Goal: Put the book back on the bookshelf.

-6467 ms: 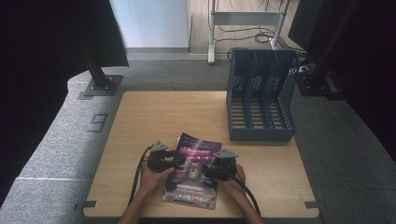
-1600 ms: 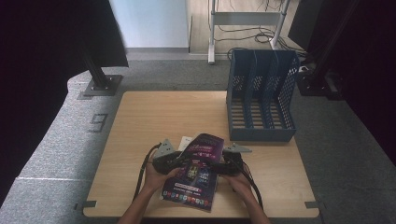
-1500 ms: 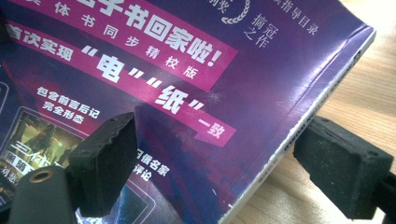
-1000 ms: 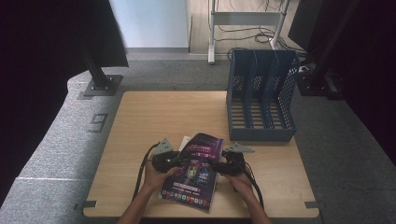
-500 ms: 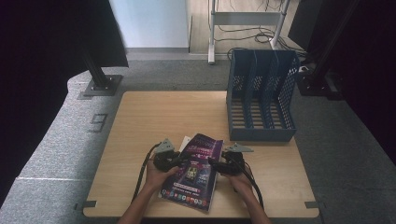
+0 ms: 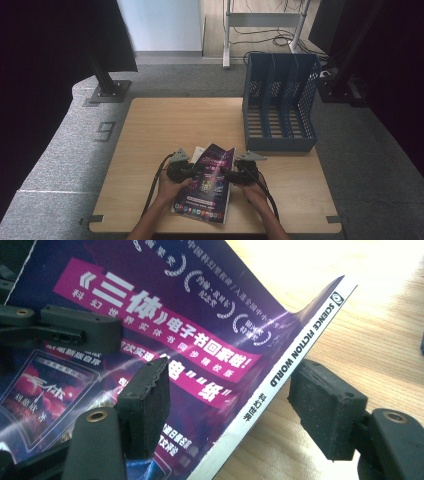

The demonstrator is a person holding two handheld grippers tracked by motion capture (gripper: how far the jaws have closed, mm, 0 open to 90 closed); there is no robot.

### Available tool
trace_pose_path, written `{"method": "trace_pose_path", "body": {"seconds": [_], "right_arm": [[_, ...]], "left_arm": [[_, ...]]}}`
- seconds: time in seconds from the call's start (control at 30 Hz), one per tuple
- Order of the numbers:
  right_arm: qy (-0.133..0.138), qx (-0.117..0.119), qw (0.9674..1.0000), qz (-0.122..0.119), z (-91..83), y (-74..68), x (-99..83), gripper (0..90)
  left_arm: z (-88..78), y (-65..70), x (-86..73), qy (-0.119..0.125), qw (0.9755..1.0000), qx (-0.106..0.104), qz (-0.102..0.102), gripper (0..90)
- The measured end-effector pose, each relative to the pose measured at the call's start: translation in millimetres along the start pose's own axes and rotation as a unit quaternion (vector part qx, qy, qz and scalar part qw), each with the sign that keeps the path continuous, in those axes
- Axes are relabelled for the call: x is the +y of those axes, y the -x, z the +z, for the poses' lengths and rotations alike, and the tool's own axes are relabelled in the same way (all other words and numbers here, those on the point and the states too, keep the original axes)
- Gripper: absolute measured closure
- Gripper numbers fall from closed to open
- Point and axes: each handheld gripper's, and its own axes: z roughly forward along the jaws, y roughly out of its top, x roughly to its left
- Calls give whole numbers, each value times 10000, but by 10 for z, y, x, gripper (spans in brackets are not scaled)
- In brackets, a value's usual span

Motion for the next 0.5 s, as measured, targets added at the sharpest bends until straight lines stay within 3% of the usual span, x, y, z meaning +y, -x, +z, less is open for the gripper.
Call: {"method": "trace_pose_path", "body": {"seconds": [0.17,0.5], "right_arm": [[-117,-16,9999,-71,75,-4,30,334],[-295,-110,9994,-108,148,32,45,353]], "left_arm": [[83,-25,-30,-195,9998,59,-22,849],[100,-57,-36,-259,9996,55,-103,848]]}}
